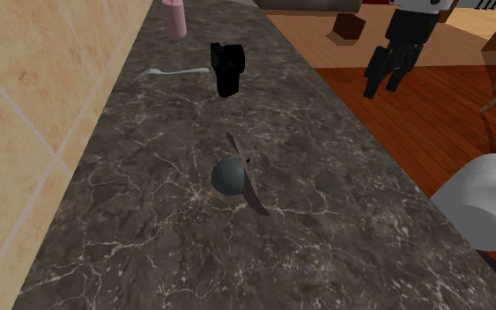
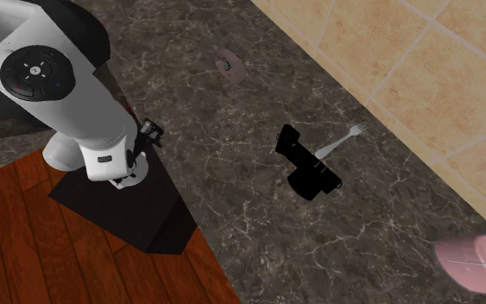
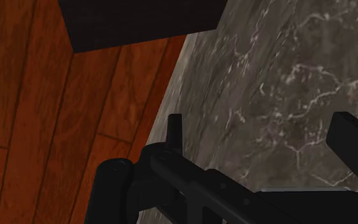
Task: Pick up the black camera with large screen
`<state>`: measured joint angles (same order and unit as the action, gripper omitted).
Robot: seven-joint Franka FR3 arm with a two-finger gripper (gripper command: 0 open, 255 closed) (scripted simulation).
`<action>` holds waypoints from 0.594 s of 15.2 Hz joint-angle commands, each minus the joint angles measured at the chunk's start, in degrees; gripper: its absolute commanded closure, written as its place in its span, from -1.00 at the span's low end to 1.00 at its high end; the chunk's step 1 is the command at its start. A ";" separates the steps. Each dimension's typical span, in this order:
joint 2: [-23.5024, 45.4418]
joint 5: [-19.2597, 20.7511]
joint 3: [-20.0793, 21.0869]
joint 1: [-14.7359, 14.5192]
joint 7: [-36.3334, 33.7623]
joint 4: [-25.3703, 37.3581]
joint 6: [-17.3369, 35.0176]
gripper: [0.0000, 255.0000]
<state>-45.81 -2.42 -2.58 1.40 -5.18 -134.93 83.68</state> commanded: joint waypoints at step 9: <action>14.87 -4.19 6.82 -0.80 -10.86 10.36 5.63 -1.00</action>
<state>-32.98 -6.22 3.42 0.66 -14.58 -126.28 88.80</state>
